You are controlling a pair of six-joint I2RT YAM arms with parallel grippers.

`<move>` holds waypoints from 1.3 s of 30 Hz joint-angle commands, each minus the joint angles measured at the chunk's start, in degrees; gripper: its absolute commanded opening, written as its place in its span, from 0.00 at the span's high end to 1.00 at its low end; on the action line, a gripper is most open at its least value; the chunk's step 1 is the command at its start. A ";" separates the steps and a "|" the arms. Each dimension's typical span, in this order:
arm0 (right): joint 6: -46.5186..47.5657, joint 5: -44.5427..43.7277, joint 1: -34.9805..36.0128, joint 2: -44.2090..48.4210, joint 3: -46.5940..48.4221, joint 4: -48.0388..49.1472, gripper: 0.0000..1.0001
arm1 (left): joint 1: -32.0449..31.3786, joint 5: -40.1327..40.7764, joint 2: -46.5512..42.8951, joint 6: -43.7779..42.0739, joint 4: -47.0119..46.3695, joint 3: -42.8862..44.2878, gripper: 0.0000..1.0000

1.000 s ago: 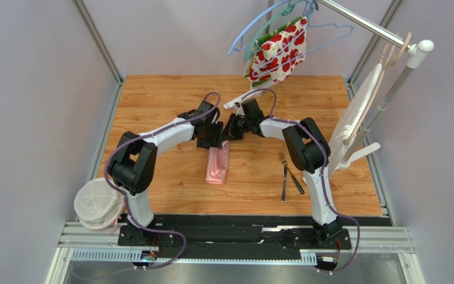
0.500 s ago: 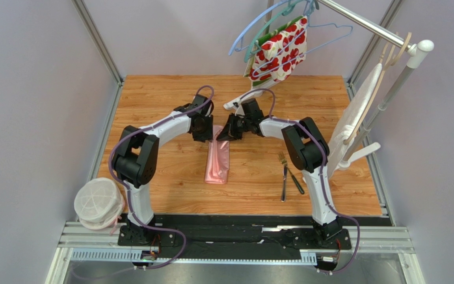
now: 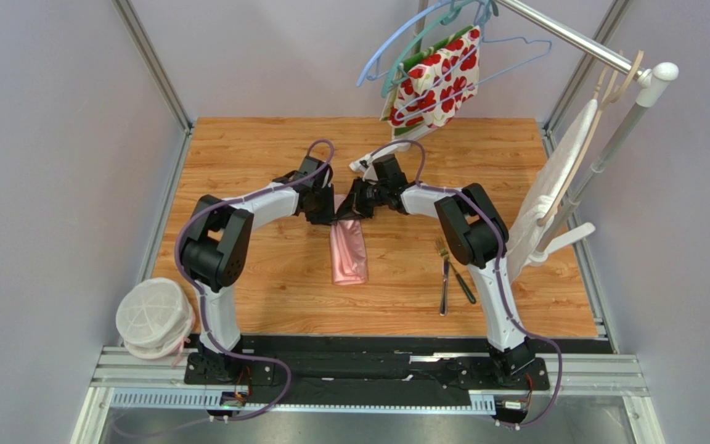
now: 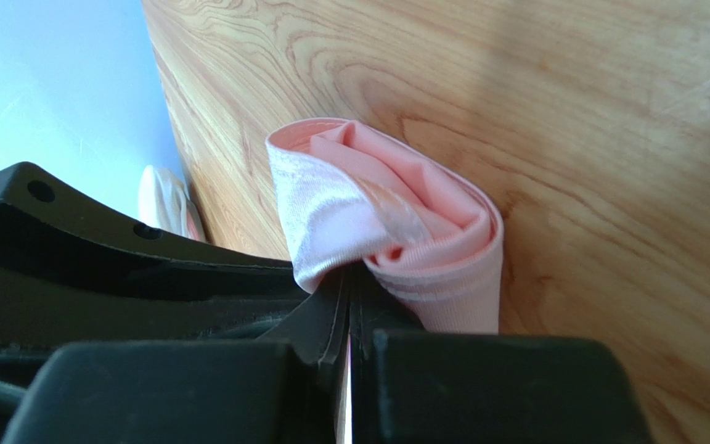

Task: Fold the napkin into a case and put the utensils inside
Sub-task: Fold the 2/3-rectangle-folded napkin at the center of the board.

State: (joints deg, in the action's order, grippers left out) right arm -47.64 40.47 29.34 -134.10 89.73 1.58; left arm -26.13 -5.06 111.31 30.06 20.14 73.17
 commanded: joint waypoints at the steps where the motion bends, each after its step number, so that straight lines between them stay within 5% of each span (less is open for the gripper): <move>1: -2.20 -0.74 0.72 -0.81 0.53 3.33 1.00 | -0.85 -1.45 -3.28 1.84 -1.42 -3.73 0.65; 7: -2.72 -0.92 0.63 -0.81 -1.23 4.30 1.00 | -0.85 -1.96 -7.77 3.33 3.15 -2.77 0.44; 20: -2.99 -1.09 0.54 0.77 -2.02 3.60 1.00 | -2.96 -3.82 -2.60 10.28 2.36 -2.07 0.37; 26: -1.93 -0.66 0.19 3.76 -1.67 0.00 1.00 | -3.05 -1.19 -3.20 10.45 2.89 -3.99 0.51; 30: -1.67 1.89 -0.78 7.62 -2.46 -3.41 0.96 | -3.05 -0.92 -4.17 10.19 2.01 -5.57 0.71; 39: 5.89 4.09 -1.84 20.01 -14.22 -11.08 0.82 | -3.05 -2.15 -4.16 10.45 -0.18 -7.42 0.82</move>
State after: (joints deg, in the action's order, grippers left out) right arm -46.04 41.98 27.64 -119.87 79.79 -6.20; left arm -28.84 -7.11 108.31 40.23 21.10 68.25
